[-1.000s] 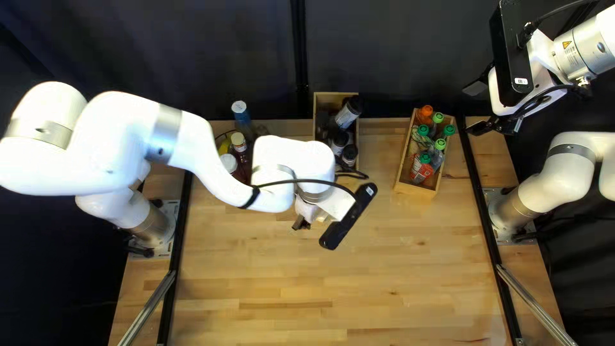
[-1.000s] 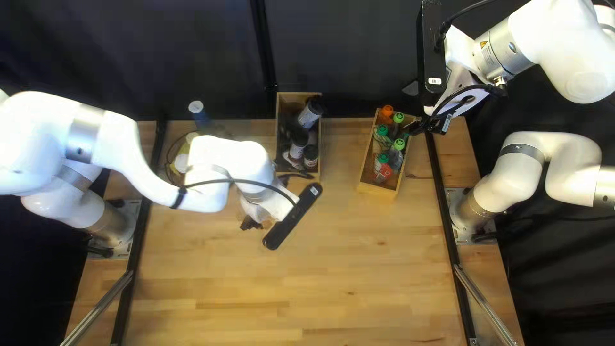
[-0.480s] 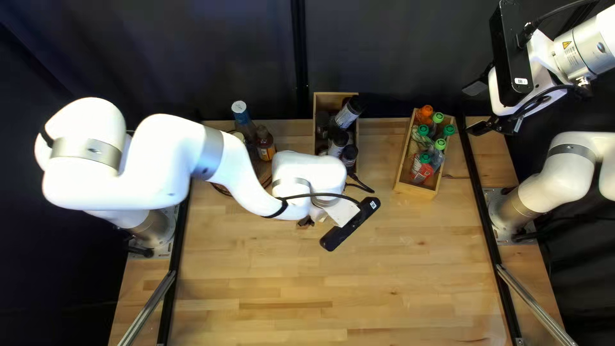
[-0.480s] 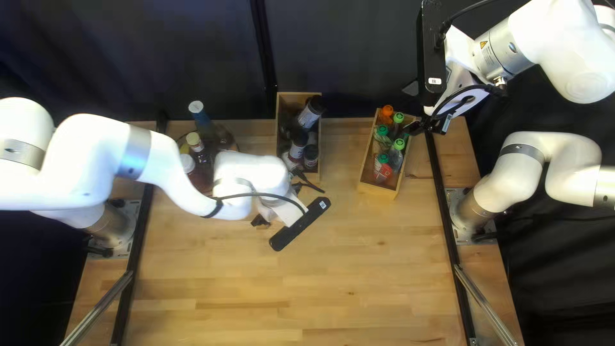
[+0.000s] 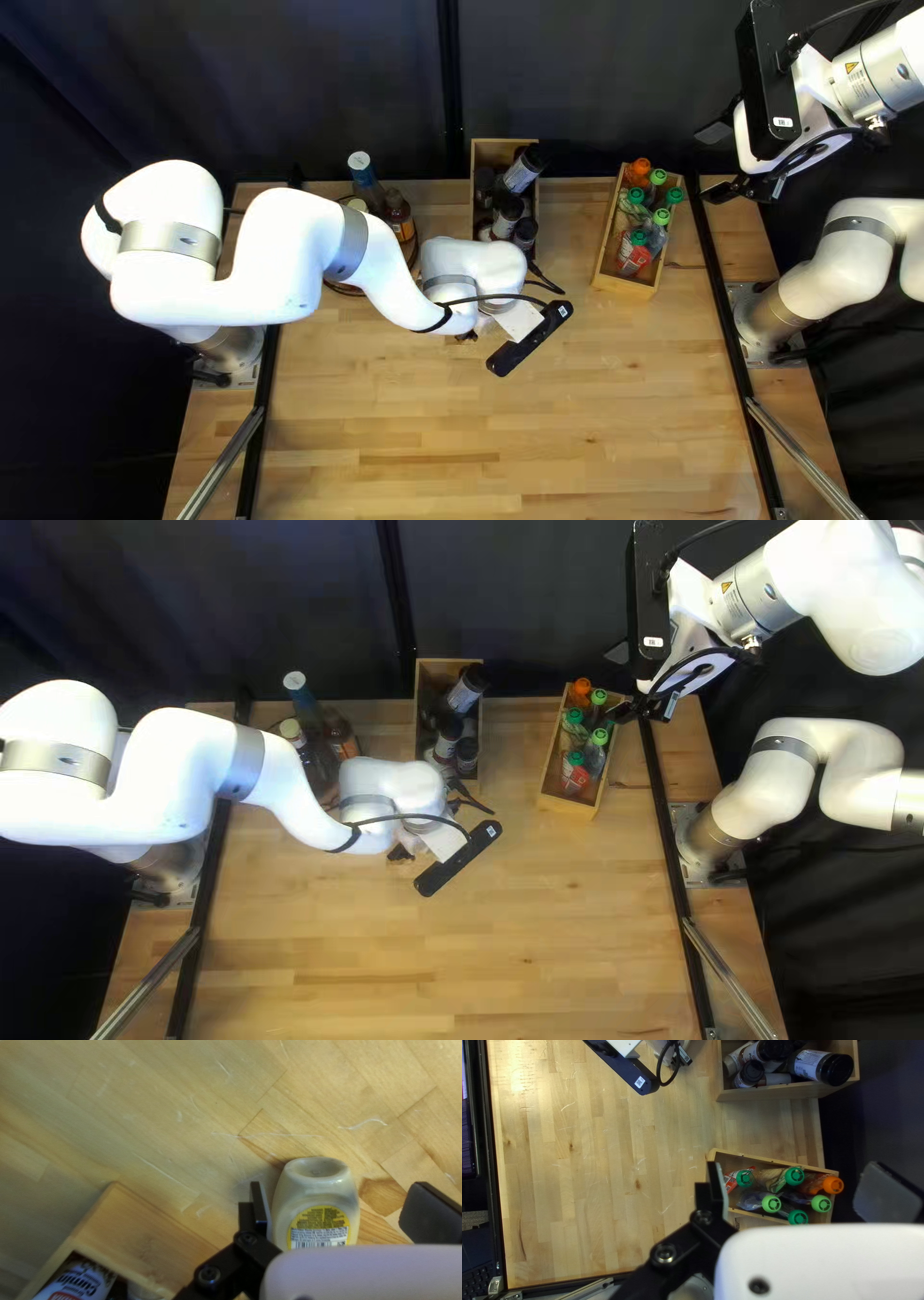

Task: Separate condiments, baby food and spices and place it in 3 different racks/containers

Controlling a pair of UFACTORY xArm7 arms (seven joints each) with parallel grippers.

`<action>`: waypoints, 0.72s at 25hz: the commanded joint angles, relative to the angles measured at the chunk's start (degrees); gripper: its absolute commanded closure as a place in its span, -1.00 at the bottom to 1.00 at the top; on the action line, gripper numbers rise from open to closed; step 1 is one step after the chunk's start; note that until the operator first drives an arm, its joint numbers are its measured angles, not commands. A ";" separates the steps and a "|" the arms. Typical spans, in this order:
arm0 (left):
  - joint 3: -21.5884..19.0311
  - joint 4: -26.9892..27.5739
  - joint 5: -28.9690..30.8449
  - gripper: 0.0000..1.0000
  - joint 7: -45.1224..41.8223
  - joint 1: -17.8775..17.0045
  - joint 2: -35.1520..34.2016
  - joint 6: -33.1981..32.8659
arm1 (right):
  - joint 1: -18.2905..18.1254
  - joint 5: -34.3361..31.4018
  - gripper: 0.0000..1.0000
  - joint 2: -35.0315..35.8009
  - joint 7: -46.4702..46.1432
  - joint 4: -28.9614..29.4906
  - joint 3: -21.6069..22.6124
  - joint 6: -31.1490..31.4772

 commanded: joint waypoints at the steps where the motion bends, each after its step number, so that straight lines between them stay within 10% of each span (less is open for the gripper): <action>1: -0.28 0.25 -0.25 -1.00 0.34 0.10 0.06 0.67 | 0.00 0.00 -1.00 0.00 0.00 0.00 0.00 0.00; 5: -1.01 1.63 -1.18 -0.81 1.40 0.74 0.85 2.51 | 0.00 0.00 -1.00 0.00 0.00 0.00 0.00 0.00; 6: -1.07 1.82 -1.27 0.92 1.57 0.85 0.94 2.85 | 0.00 0.00 -1.00 0.00 0.00 0.00 0.00 0.00; 18: -0.49 2.65 1.35 1.00 -2.07 -1.74 -3.52 7.34 | 0.00 0.00 -1.00 0.00 0.00 0.00 0.00 0.00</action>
